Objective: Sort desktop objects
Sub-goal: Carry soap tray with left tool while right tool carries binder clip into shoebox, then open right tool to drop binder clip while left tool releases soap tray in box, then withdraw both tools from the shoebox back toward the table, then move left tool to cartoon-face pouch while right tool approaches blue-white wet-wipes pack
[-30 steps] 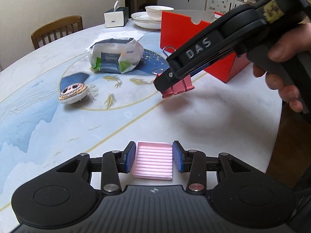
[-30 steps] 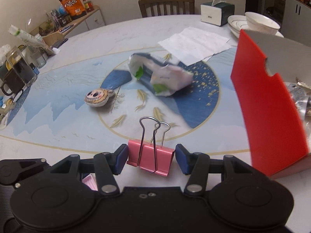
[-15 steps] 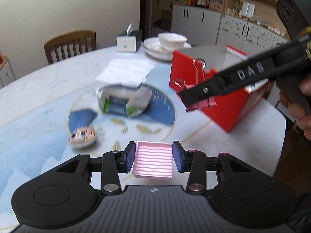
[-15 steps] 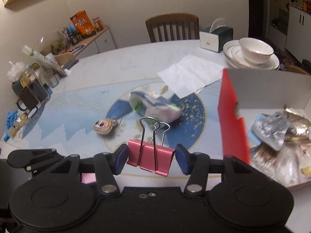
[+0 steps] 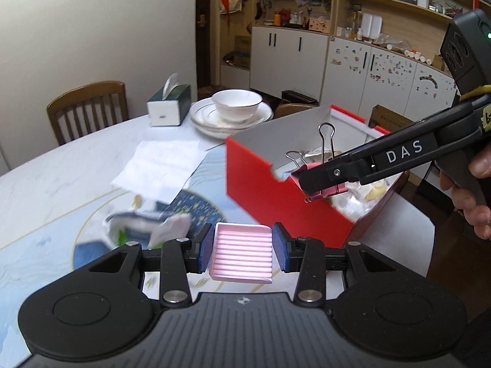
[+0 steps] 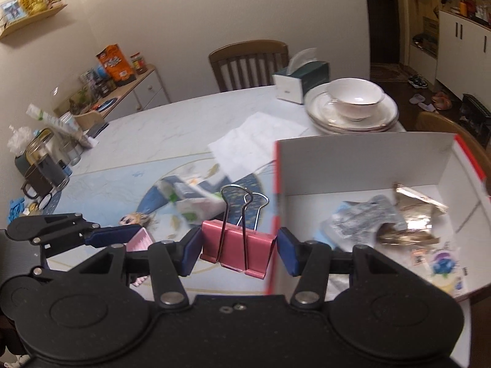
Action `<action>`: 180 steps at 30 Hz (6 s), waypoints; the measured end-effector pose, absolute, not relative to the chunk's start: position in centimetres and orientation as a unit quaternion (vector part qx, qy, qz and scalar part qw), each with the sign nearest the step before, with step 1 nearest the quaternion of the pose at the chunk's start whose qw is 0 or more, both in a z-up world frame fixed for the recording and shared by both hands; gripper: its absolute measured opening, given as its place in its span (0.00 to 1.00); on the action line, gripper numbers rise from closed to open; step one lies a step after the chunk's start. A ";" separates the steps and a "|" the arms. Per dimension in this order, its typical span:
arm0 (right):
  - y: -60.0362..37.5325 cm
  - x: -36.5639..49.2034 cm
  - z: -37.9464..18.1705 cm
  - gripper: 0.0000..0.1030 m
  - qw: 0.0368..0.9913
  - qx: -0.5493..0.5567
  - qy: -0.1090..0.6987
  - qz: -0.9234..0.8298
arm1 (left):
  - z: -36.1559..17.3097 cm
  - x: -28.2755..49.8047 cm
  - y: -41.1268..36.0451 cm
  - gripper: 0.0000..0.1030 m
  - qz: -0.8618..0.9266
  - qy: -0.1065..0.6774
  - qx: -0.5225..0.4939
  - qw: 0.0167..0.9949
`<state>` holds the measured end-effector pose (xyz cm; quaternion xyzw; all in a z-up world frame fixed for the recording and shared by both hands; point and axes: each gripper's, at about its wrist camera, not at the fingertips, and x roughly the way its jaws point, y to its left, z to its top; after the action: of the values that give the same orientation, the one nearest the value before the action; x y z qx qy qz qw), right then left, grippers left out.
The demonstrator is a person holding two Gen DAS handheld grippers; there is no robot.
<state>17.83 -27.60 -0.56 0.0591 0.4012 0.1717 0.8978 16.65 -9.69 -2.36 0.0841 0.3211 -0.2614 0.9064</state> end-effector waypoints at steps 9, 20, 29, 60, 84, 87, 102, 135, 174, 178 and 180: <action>-32.9 18.5 -1.1 0.51 0.902 0.069 0.400 0.149 | -2.1 17.8 -15.0 0.38 -0.279 0.316 0.100 0.901; -37.9 19.0 -2.0 0.51 0.901 0.070 0.403 0.145 | -2.0 19.3 -20.6 0.38 -0.290 0.314 0.118 0.896; -40.4 19.2 -2.9 0.51 0.895 0.058 0.413 0.158 | -1.9 21.4 -24.4 0.38 -0.294 0.318 0.138 0.891; -40.6 21.7 -7.4 0.51 0.865 -0.016 0.456 0.207 | -7.9 31.4 -30.6 0.38 -0.252 0.425 0.181 0.850; -42.2 22.1 -6.8 0.70 0.870 -0.018 0.444 0.212 | -7.7 30.7 -29.6 0.53 -0.266 0.458 0.143 0.836; -42.5 22.1 -6.3 0.72 0.873 -0.017 0.438 0.213 | -7.4 30.0 -29.6 0.53 -0.271 0.454 0.140 0.837; -43.6 20.9 -4.4 0.85 0.890 -0.008 0.401 0.216 | -4.9 25.9 -27.1 0.59 -0.275 0.419 0.099 0.860; -33.2 17.6 -0.3 0.94 0.930 0.011 0.332 0.157 | -0.5 19.6 -12.3 0.80 -0.268 0.331 0.074 0.902; -12.4 26.6 -5.7 0.96 0.887 -0.099 0.388 0.231 | -9.0 23.5 5.4 1.00 -0.153 0.377 0.052 0.912; -11.7 27.7 -6.9 0.95 0.881 -0.104 0.400 0.231 | -9.8 24.2 5.3 1.00 -0.149 0.384 0.051 0.910; -11.3 28.1 -7.3 0.93 0.877 -0.109 0.405 0.234 | -10.1 24.4 5.3 1.00 -0.136 0.383 0.057 0.912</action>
<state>28.11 -11.29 -7.33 -0.1085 0.4051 0.2343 0.8770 24.44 5.28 -10.09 0.0567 0.3830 -0.1362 0.9119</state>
